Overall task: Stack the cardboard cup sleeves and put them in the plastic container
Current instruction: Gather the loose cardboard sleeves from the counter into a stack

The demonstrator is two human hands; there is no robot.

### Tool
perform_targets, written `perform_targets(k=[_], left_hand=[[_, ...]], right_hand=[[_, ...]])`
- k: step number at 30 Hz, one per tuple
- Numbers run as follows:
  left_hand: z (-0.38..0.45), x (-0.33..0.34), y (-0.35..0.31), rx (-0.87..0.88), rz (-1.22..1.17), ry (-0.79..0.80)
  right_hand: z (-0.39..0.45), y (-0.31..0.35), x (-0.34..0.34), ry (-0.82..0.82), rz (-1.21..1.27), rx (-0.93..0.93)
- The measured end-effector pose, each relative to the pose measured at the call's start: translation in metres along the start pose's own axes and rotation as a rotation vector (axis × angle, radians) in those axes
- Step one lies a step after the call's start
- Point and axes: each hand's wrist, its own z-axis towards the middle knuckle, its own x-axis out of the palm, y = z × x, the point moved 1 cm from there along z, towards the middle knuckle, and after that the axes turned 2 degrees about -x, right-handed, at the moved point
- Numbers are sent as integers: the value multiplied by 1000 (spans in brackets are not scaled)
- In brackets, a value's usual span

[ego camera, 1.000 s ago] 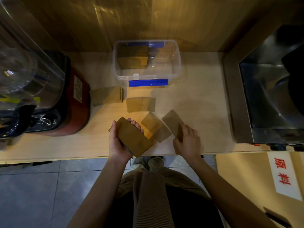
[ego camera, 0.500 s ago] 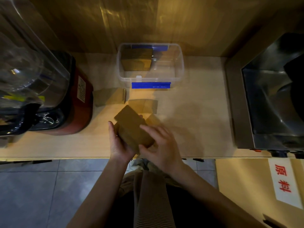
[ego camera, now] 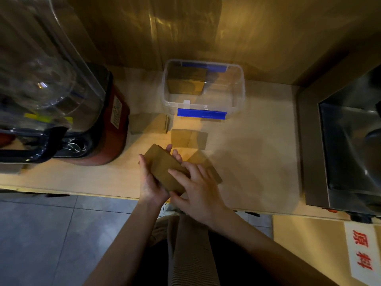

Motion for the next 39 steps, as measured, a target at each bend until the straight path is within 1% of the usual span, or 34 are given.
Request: perform_targets(k=[2,3,5,6,7,9,11,15,20,24,27,29,32,35,37,39], left_hand=[[2,-2,-4,14,35,-12],[3,-3,-6,25,45,-27],[5,-3,-9,46,30,-54],[6,-2,-10,54,10,-63],[6,-2,-12,61,-12,-72],[7,-1,-16,75,-42,-88],[8,-1,-19,94,-55,-98],[5,-4,-23,124,-64,-129],[0,-8,-29,172,-57,-156],[-4,-12,-28,181,-69,-177],[-6,-15,-26,176,-72,-193],[-7,-16,-24,167,-70,-200],[-8,-17,-21,145,-73,-199],[-9,-17,-18,117,-65,-199],[-8,-17,-18,110,-60,-205],[-8,-16,-17,94,-52,-204]], right_hand=[[5,-3,-4,91,94,-35],[9,-5,-8,148,200,-14],[20,-15,-16,206,430,91],[27,-23,-19,188,479,137],[35,-32,-21,144,458,168],[52,-56,-19,74,303,226],[71,-80,-14,54,170,234],[103,-111,0,138,-7,180],[118,-126,23,316,-175,107],[118,-126,28,287,-303,49],[116,-127,26,278,-312,39],[112,-129,22,252,-259,76],[98,-128,18,175,-146,162],[72,-121,15,81,-41,188],[56,-116,13,80,22,227],[39,-112,15,104,26,272]])
